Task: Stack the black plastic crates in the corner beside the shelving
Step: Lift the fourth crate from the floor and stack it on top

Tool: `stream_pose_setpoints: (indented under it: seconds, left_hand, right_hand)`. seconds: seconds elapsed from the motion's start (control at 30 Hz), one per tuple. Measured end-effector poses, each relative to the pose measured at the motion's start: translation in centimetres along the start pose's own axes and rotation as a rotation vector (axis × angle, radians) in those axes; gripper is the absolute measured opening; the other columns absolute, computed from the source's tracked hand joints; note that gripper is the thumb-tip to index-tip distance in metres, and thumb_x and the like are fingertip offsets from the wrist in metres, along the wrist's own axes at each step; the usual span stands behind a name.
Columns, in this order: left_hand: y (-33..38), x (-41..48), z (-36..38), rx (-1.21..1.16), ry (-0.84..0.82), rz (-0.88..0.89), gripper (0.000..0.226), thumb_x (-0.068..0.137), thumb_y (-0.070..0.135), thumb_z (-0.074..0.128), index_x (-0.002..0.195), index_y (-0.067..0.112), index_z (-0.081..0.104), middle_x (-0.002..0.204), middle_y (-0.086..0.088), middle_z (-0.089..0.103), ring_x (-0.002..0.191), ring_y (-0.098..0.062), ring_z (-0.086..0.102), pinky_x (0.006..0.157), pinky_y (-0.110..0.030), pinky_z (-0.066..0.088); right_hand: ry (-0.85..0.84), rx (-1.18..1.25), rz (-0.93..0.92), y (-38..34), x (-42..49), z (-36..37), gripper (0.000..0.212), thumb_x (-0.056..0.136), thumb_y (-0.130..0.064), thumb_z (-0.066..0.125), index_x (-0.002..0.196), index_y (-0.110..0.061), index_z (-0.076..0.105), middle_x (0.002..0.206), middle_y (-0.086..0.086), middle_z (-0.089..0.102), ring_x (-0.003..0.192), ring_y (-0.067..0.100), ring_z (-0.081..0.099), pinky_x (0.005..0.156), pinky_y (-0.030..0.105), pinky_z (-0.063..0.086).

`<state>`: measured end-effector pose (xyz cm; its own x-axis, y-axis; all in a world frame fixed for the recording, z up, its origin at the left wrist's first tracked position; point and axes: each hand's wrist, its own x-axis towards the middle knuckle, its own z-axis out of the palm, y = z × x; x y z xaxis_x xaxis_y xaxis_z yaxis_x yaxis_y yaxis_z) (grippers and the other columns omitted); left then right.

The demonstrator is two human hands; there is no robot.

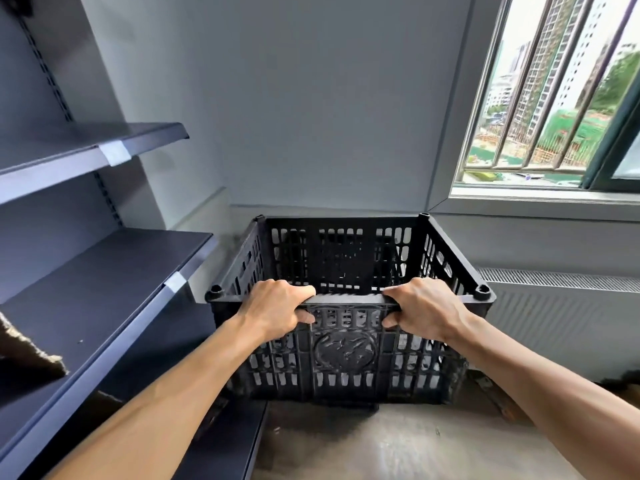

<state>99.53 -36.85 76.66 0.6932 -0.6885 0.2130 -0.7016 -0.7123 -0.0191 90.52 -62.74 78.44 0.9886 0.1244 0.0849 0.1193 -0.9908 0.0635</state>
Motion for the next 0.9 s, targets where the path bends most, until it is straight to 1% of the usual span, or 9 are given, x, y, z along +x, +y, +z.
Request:
stream_pose_setpoints:
  seconds: [0.13,0.27,0.33,0.43,0.5,0.6,0.73,0.9]
  left_hand:
    - [-1.2,3.6,-0.8,0.059,0.045,-0.017,0.03,0.089,0.048,0.061,0.099,0.019,0.058,0.068,-0.001,0.067,0.071,-0.025,0.066,0.063,-0.034,0.046]
    - [-2.6,7.8,-0.6,0.113,0.094,-0.037,0.032,0.09,0.048,0.059,0.106,0.02,0.06,0.072,-0.001,0.07,0.073,-0.024,0.068,0.061,-0.031,0.038]
    - [-3.1,9.6,-0.1,0.127,0.109,-0.041,0.033,0.09,0.051,0.057,0.1,0.019,0.058,0.073,-0.001,0.069,0.074,-0.025,0.068,0.06,-0.031,0.036]
    - [-3.7,12.1,0.7,0.141,0.135,-0.042,0.035,0.09,0.054,0.056,0.089,0.019,0.051,0.069,-0.001,0.067,0.069,-0.025,0.067,0.058,-0.031,0.036]
    - [-4.1,13.4,1.2,0.158,0.154,-0.04,0.035,0.089,0.054,0.056,0.089,0.019,0.051,0.068,-0.001,0.067,0.067,-0.025,0.066,0.057,-0.031,0.035]
    - [-4.7,15.5,1.9,0.172,0.17,-0.035,0.036,0.088,0.055,0.057,0.09,0.019,0.053,0.068,-0.001,0.067,0.066,-0.023,0.066,0.057,-0.029,0.034]
    - [-5.9,18.2,2.7,0.156,0.162,-0.025,0.036,0.089,0.054,0.058,0.087,0.019,0.052,0.065,0.0,0.065,0.064,-0.021,0.065,0.057,-0.029,0.036]
    - [-8.2,21.2,4.3,0.148,0.151,-0.001,0.038,0.089,0.055,0.055,0.092,0.017,0.054,0.067,0.001,0.066,0.064,-0.021,0.065,0.057,-0.029,0.039]
  right_hand:
    - [0.074,-0.005,-0.025,2.0,3.3,-0.8,0.022,0.087,-0.049,0.064,0.094,-0.029,0.062,0.083,-0.006,0.072,0.075,0.018,0.068,0.067,0.033,0.055]
    - [0.12,-0.018,-0.044,4.6,7.2,-1.0,0.024,0.089,-0.049,0.062,0.099,-0.027,0.062,0.082,-0.006,0.071,0.073,0.018,0.067,0.064,0.029,0.051]
    - [0.148,-0.034,-0.055,5.7,8.9,-0.7,0.025,0.089,-0.049,0.061,0.098,-0.025,0.061,0.082,-0.007,0.07,0.071,0.016,0.067,0.063,0.028,0.05]
    - [0.194,-0.057,-0.069,7.3,11.0,-0.3,0.026,0.09,-0.048,0.059,0.098,-0.023,0.061,0.084,-0.004,0.071,0.073,0.019,0.069,0.066,0.033,0.055]
    - [0.204,-0.073,-0.069,8.2,12.1,0.0,0.028,0.092,-0.049,0.057,0.1,-0.022,0.06,0.083,-0.002,0.071,0.074,0.021,0.07,0.068,0.036,0.056]
    - [0.203,-0.087,-0.065,9.5,13.8,0.5,0.031,0.093,-0.05,0.054,0.104,-0.022,0.058,0.08,-0.001,0.071,0.073,0.021,0.07,0.066,0.035,0.056]
    - [0.206,-0.083,-0.049,10.6,16.0,1.1,0.032,0.093,-0.051,0.055,0.104,-0.021,0.058,0.08,-0.001,0.071,0.073,0.022,0.071,0.065,0.035,0.056]
    - [0.201,-0.084,-0.026,11.3,19.0,2.6,0.03,0.093,-0.05,0.055,0.102,-0.021,0.057,0.076,-0.002,0.07,0.068,0.022,0.07,0.063,0.037,0.057]
